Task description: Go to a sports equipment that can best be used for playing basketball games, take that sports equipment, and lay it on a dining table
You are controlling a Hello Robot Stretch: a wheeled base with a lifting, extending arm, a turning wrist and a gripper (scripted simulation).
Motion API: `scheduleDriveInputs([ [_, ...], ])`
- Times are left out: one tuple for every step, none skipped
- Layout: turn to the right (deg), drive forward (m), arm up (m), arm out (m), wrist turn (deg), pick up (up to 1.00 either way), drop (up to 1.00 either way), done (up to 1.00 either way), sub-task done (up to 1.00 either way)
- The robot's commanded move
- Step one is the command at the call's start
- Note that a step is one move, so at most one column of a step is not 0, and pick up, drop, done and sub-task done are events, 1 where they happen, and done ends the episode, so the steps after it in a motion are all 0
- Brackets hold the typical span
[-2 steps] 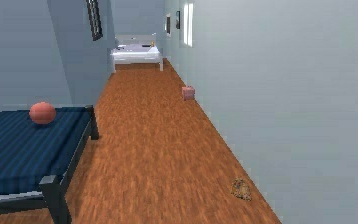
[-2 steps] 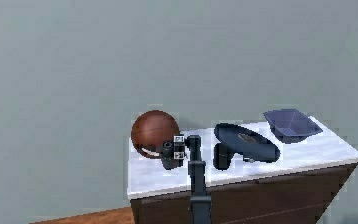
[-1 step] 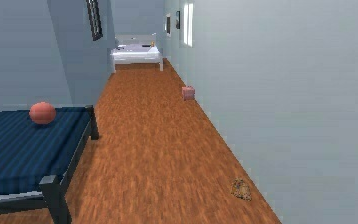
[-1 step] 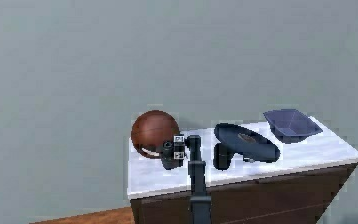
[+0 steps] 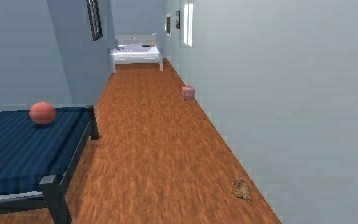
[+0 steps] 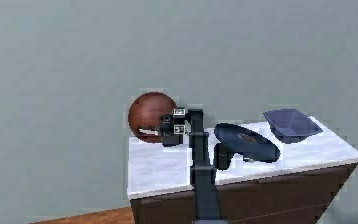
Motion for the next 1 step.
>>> scheduleDriveInputs([
  [0.0, 0.00, 0.18, 0.00, 0.0, 0.00, 0.00, 0.00, 0.00],
])
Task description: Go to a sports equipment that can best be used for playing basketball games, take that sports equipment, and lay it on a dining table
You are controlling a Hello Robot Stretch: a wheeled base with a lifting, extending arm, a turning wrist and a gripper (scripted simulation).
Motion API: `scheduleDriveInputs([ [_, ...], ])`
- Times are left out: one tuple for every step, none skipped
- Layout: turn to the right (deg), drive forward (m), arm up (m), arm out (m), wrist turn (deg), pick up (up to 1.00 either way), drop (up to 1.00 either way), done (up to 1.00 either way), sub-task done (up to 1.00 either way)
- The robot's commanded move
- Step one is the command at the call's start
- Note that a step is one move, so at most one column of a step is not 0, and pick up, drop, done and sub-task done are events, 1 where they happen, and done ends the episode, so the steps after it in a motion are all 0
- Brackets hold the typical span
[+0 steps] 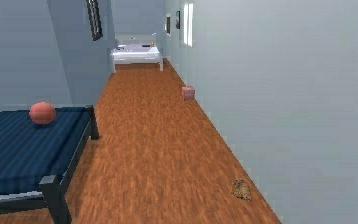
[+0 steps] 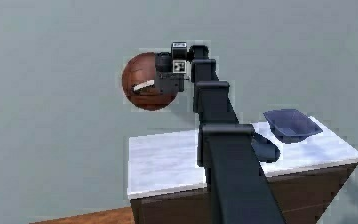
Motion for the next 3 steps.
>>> scheduleDriveInputs([
  [0.0, 0.00, 0.00, 0.00, -45.0, 0.00, 0.00, 0.00, 0.00],
  [0.0, 0.00, 0.00, 0.00, -45.0, 0.00, 0.00, 0.00, 0.00],
  [0.0, 0.00, 0.00, 0.00, -18.0, 0.00, 0.00, 0.00, 0.00],
])
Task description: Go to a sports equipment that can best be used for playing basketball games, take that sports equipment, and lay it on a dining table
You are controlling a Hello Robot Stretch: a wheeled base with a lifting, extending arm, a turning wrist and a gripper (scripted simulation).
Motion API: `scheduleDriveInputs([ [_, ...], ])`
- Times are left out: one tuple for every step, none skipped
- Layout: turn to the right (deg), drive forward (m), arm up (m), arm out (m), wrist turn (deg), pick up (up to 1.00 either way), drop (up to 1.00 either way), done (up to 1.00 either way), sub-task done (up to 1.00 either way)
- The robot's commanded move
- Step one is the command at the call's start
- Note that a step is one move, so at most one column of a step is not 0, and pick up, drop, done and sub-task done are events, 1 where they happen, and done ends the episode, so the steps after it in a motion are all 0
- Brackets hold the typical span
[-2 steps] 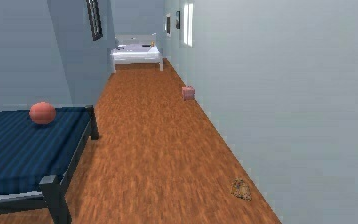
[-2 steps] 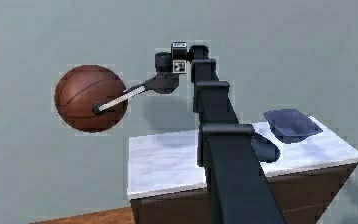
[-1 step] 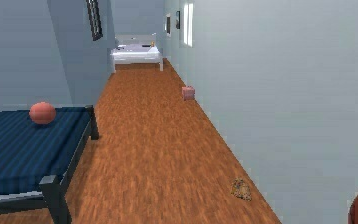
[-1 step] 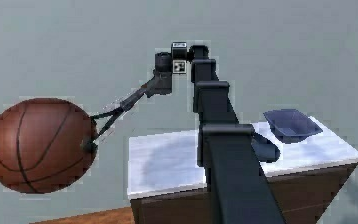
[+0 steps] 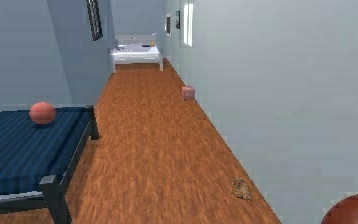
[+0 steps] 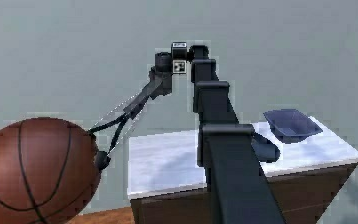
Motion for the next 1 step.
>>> scheduleDriveInputs([
  [0.0, 0.00, 0.00, -0.36, 0.0, 0.00, 0.00, 0.00, 0.00],
])
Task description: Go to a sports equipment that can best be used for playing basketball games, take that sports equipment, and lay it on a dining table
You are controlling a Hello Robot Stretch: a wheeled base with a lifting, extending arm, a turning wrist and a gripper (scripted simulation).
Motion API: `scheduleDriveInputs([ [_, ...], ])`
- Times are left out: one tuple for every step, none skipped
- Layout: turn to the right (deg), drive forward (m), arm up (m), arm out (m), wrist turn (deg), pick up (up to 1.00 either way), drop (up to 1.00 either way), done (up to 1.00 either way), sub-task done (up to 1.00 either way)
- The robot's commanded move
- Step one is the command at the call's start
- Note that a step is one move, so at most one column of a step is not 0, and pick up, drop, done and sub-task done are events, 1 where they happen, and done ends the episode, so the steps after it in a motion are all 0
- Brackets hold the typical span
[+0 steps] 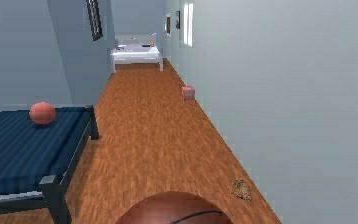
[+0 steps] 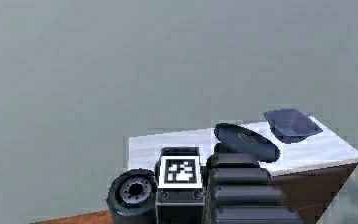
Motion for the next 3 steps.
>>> scheduleDriveInputs([
  [-45.0, 0.00, 0.00, 0.00, 0.0, 0.00, 0.00, 0.00, 0.00],
  [-27.0, 0.00, 0.00, 0.00, 0.0, 0.00, 0.00, 0.00, 0.00],
  [0.0, 0.40, 0.00, 0.00, 0.0, 0.00, 0.00, 0.00, 0.00],
])
